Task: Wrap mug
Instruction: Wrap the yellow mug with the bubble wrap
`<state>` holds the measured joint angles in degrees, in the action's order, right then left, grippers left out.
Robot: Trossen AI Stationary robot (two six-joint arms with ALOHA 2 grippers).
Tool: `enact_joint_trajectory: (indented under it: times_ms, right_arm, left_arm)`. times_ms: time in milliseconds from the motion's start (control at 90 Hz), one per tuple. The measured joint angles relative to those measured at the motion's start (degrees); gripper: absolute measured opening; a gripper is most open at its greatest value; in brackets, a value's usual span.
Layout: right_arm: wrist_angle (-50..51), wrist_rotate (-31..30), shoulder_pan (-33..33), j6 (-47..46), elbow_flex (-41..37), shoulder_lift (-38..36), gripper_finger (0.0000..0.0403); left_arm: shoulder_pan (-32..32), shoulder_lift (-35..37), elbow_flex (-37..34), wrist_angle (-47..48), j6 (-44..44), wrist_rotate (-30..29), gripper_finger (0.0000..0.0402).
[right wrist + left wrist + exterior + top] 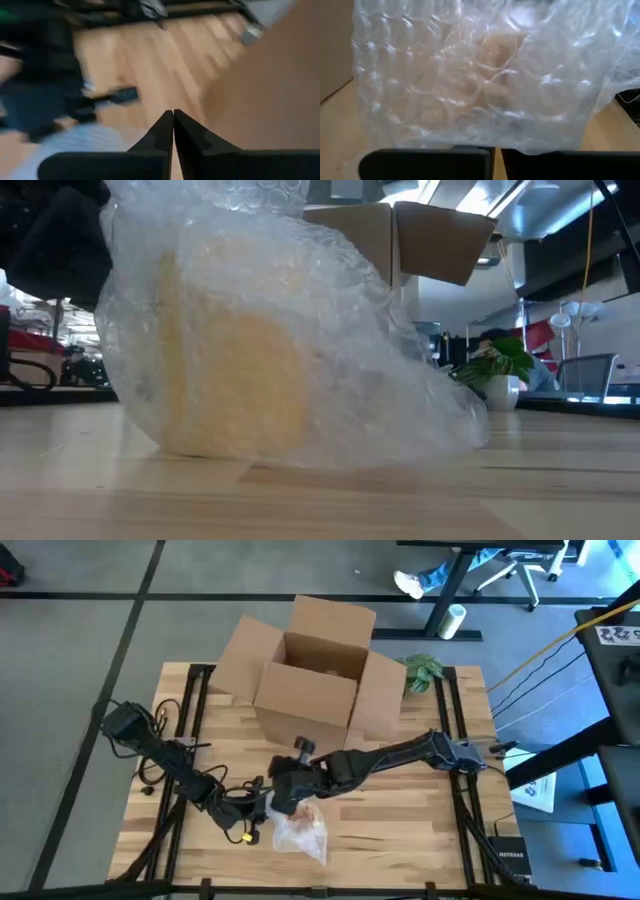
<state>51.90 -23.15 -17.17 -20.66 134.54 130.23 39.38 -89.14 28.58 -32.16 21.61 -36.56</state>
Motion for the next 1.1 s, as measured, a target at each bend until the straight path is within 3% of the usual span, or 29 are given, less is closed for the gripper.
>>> enact_joint_trajectory:
  times_ms: [122,400,589,811,1100]
  right_arm:
    - [-1.09,9.77,0.33,-1.21,-0.04,0.21,0.0]
    - [2.56,22.52,0.26,-7.21,-2.43,4.77,0.0]
    - [8.23,22.87,-0.91,-10.48,-2.31,5.93,0.0]
    - [9.56,27.6,-1.7,-10.97,-2.32,7.15,0.0]
    - [9.97,28.32,-1.32,-9.82,-2.14,13.0,0.0]
  left_arm:
    - [-0.05,-0.02,-0.02,-1.04,-1.0,-0.01,0.0]
    - [-0.44,-0.02,0.68,-1.74,-2.75,-0.06,0.0]
    - [-0.44,-0.02,0.68,-1.35,-2.57,-0.04,0.0]
    - [-0.19,0.1,0.68,2.41,-0.67,-0.04,0.0]
    - [4.13,5.13,0.68,8.83,4.58,-0.13,0.0]
